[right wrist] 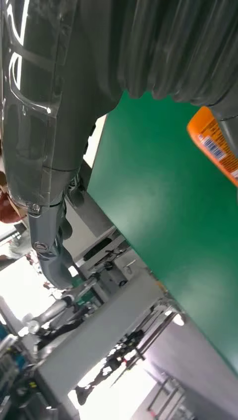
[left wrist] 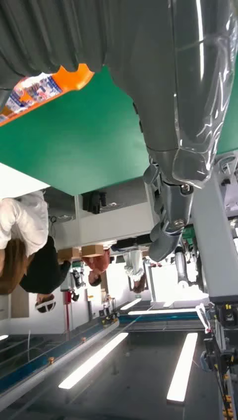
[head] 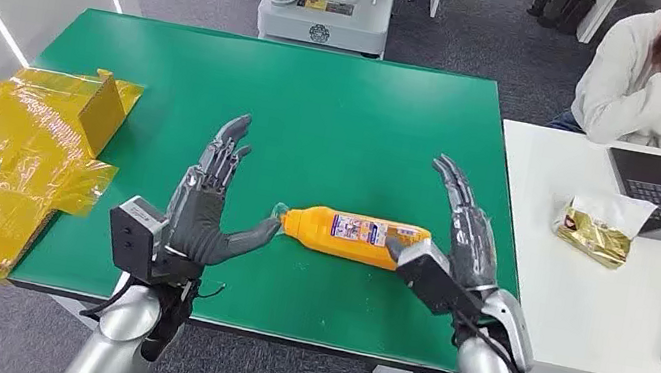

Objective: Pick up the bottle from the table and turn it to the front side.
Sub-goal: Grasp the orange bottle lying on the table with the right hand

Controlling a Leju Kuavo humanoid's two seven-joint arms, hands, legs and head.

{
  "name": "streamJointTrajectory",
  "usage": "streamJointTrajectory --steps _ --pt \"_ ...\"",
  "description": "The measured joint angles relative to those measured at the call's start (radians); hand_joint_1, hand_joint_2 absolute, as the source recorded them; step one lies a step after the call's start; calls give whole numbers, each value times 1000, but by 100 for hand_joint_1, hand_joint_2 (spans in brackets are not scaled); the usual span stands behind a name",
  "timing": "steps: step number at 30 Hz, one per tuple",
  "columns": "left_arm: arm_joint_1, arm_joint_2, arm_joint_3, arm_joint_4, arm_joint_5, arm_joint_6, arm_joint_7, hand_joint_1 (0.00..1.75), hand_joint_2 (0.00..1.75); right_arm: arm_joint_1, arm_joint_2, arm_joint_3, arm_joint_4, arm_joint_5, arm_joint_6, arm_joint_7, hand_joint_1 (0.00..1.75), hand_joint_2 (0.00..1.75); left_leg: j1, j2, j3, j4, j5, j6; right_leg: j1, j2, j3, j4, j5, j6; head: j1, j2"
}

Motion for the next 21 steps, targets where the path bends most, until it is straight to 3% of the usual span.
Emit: streamJointTrajectory --steps 4,11,21 --pt "-18 4 -6 25 18 6 -12 0 175 -142 -8 56 178 3 93 11 0 175 0 0 -1 0 3 0 0 -1 0 0 2 0 0 0" --pt "-43 16 -13 74 38 16 -28 0 175 -386 -34 246 496 11 305 28 0 175 0 -2 -2 0 4 -1 0 -2 -2 0 3 0 0 0" --pt "-53 27 -14 99 57 24 -28 0 175 -483 -70 397 638 -49 388 33 0 175 0 -2 -3 0 3 -1 0 -2 -2 0 3 0 0 0"
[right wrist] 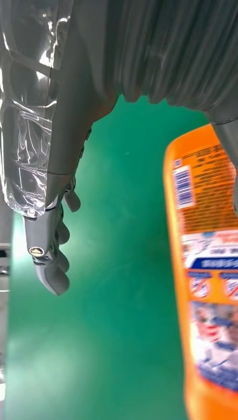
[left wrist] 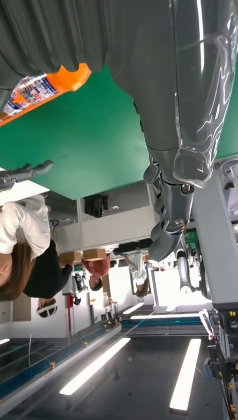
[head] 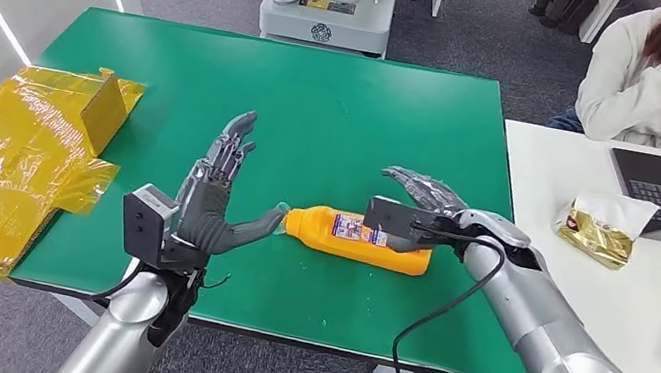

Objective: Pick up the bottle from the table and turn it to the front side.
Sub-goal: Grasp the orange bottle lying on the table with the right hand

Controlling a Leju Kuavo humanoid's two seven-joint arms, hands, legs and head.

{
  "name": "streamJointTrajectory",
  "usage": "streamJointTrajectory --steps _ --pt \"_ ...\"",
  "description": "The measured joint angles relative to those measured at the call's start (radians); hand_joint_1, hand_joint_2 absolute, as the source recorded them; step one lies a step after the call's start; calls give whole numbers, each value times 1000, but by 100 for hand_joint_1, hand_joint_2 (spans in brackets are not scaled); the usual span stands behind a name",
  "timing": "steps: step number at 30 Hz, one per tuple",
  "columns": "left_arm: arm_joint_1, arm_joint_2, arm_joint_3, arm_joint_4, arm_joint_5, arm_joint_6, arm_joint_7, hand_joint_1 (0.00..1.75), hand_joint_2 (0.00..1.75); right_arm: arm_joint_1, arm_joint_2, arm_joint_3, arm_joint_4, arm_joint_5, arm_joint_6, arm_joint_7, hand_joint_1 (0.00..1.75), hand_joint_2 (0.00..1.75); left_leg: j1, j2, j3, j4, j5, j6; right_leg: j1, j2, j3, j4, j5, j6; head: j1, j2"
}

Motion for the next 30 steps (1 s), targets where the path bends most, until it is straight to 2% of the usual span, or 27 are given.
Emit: streamJointTrajectory --steps 8,16,22,23,27,30 --pt "0 2 0 2 27 -1 20 0 175 -28 -10 98 41 -79 84 25 0 175 0 0 0 0 0 0 0 0 0 0 0 0 0 0" --pt "9 2 0 2 32 0 21 0 175 -32 -10 166 69 -112 80 31 0 175 0 0 0 0 0 0 0 0 0 0 0 0 0 0" --pt "16 4 0 2 33 1 21 0 175 -24 -21 208 82 -107 40 29 4 175 0 0 0 0 0 0 0 0 0 0 0 0 0 0" --pt "17 4 0 2 34 0 21 0 175 -22 -23 215 83 -105 34 29 16 175 0 0 0 0 0 0 0 0 0 0 0 0 0 0" --pt "19 4 3 2 44 -6 28 0 175 -12 -37 244 76 -95 12 35 99 175 0 0 0 0 0 0 0 0 0 0 0 0 0 0" --pt "20 6 5 2 47 -10 38 0 175 -2 -55 263 58 -89 -5 39 143 175 0 0 0 0 0 0 0 0 0 0 0 0 0 0"
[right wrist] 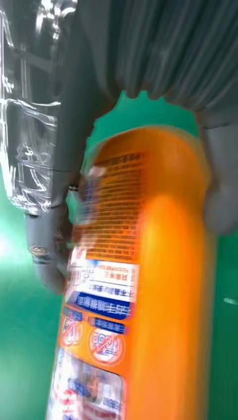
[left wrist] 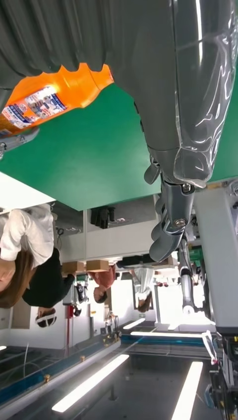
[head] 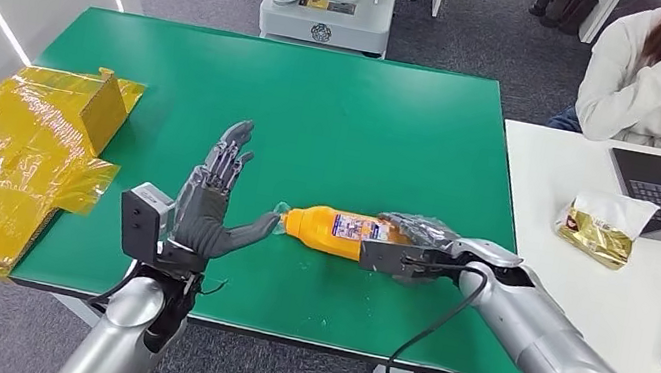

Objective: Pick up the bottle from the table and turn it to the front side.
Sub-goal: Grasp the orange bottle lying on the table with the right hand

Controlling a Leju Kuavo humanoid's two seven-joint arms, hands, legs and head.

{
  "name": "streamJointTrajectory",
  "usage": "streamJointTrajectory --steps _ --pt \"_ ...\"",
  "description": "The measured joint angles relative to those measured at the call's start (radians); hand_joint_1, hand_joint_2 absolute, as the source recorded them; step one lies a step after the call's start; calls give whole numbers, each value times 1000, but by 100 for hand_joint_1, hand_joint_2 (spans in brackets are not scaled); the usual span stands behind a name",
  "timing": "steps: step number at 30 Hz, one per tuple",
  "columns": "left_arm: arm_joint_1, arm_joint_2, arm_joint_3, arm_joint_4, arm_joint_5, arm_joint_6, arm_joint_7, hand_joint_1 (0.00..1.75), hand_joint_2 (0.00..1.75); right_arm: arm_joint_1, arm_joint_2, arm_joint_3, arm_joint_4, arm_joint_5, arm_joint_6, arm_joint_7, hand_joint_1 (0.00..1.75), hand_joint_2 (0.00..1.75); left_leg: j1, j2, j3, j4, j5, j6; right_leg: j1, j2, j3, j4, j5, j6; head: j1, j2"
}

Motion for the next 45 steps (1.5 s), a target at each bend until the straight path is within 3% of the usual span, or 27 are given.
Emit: streamJointTrajectory --steps 5,13,24,29,35,45 --pt "0 3 4 2 -3 -3 0 0 175 14 -33 25 -32 11 -40 7 174 175 0 0 0 0 0 0 0 0 0 0 0 0 0 0" --pt "-1 4 18 6 -5 -3 -1 0 175 34 -52 42 -54 25 -101 9 175 175 0 0 0 0 0 0 0 0 0 0 0 0 0 0" --pt "0 4 19 6 -27 12 -6 0 175 89 -52 3 -81 -88 -143 -36 175 175 0 0 0 0 0 0 0 0 0 0 0 0 1 0" --pt "0 8 19 6 -110 99 -26 0 175 199 -54 -110 -161 -240 -98 -93 175 175 0 0 0 0 0 0 0 0 0 0 0 0 0 0" --pt "0 8 19 4 -166 159 -29 0 175 253 -48 -161 -208 -351 -73 -134 175 175 0 -1 -1 0 0 0 0 -1 0 0 0 0 0 0" --pt "19 30 19 -31 -444 453 -17 0 175 382 -33 -174 -382 -434 -88 -157 175 175 0 -1 -2 -1 0 0 0 -2 -1 0 0 0 0 0"
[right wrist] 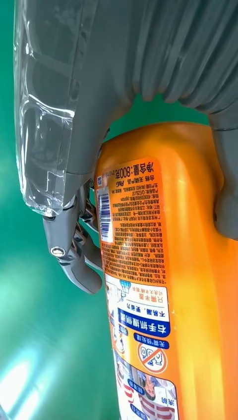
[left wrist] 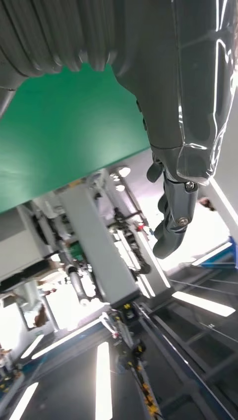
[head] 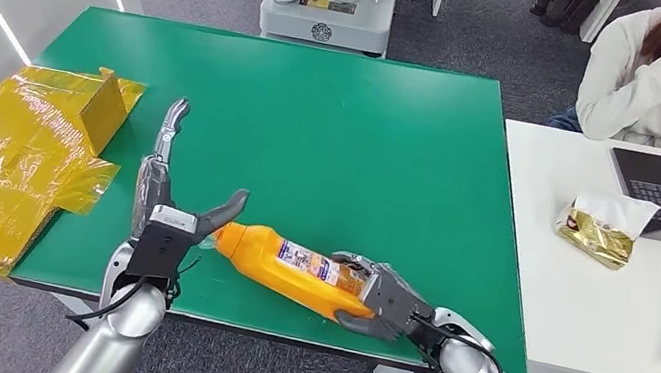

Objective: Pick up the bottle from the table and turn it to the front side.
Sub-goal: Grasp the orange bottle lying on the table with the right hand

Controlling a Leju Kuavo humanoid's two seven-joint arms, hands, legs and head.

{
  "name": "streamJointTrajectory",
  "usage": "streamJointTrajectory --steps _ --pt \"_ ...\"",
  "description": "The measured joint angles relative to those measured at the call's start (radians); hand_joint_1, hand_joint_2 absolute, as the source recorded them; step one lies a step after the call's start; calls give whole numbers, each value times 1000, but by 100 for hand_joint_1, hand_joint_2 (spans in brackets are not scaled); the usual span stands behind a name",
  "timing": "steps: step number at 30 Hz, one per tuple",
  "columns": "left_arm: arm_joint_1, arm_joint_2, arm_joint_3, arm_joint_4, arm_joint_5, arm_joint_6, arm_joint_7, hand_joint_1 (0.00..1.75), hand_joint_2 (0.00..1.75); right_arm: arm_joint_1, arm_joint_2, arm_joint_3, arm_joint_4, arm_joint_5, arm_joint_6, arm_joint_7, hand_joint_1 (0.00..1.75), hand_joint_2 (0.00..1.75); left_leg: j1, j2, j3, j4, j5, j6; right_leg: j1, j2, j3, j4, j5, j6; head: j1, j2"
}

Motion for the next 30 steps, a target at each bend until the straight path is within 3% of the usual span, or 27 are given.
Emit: streamJointTrajectory --steps 7,12,19,22,27,30 --pt "17 18 0 -15 -46 29 19 0 175 9 0 8 -44 -9 -4 -7 175 175 0 0 0 0 0 0 0 0 0 0 0 0 0 0" --pt "23 35 2 -18 -230 101 108 0 175 9 -3 9 -70 -17 -28 -11 175 175 0 0 0 0 0 0 0 0 0 0 0 0 0 0" --pt "55 51 21 -48 -304 72 149 0 175 24 -28 8 -155 -19 -51 -11 175 175 0 0 0 0 0 0 0 0 -1 0 0 0 0 0" --pt "67 53 25 -67 -252 18 138 0 175 40 -31 3 -171 -22 -56 -11 175 175 0 0 0 0 0 0 0 0 -1 0 0 0 0 0" --pt "85 53 29 -95 23 -178 62 0 175 67 -35 -18 -168 -71 -39 -12 175 175 0 0 -1 0 0 0 0 0 -1 0 0 1 0 0" --pt "88 53 30 -109 61 -199 47 0 175 77 -37 -31 -164 -90 -31 -12 175 175 0 0 -1 0 0 0 0 0 -1 0 0 1 0 0"
